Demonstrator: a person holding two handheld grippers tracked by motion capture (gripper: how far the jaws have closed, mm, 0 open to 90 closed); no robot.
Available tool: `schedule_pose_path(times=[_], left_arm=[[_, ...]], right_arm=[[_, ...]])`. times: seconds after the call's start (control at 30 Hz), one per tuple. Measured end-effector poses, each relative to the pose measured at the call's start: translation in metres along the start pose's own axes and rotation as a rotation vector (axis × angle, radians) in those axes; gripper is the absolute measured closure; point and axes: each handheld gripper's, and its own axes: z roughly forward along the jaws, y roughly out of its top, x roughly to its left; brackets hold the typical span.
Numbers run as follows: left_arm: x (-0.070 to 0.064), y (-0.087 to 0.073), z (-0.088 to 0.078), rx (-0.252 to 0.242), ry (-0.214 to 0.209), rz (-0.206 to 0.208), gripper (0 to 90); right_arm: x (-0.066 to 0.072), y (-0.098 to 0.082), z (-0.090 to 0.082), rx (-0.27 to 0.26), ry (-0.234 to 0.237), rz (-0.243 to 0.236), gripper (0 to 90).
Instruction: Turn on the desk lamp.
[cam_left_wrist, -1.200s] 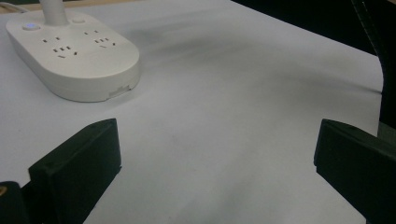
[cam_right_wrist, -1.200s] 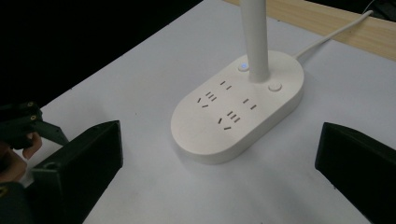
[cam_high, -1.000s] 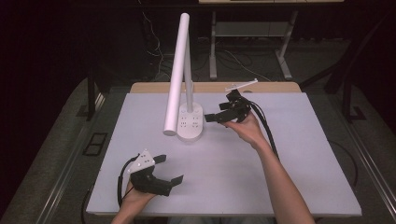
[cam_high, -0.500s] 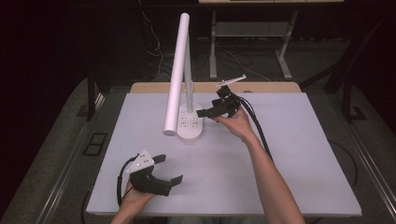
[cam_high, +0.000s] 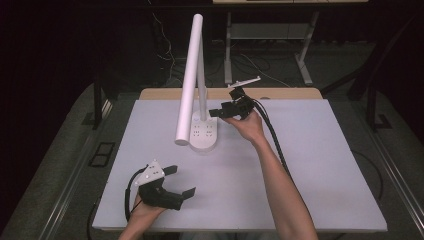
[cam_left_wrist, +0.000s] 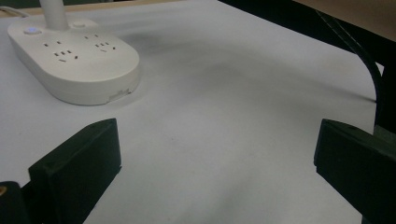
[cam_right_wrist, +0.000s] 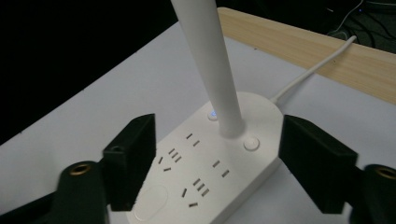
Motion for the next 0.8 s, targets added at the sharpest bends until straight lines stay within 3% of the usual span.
schedule_pose_path(times=[0.5, 0.8], left_arm=[[-0.001, 0.000, 0.002, -0.001, -0.007, -0.003, 0.0], [-0.001, 0.000, 0.002, 0.000, -0.008, 0.000, 0.0]], right_arm=[[-0.019, -0.003, 0.023, 0.002, 0.012, 0.076, 55.1], [-0.029, -0.008, 0.033, -0.014, 0.011, 0.137, 61.9]])
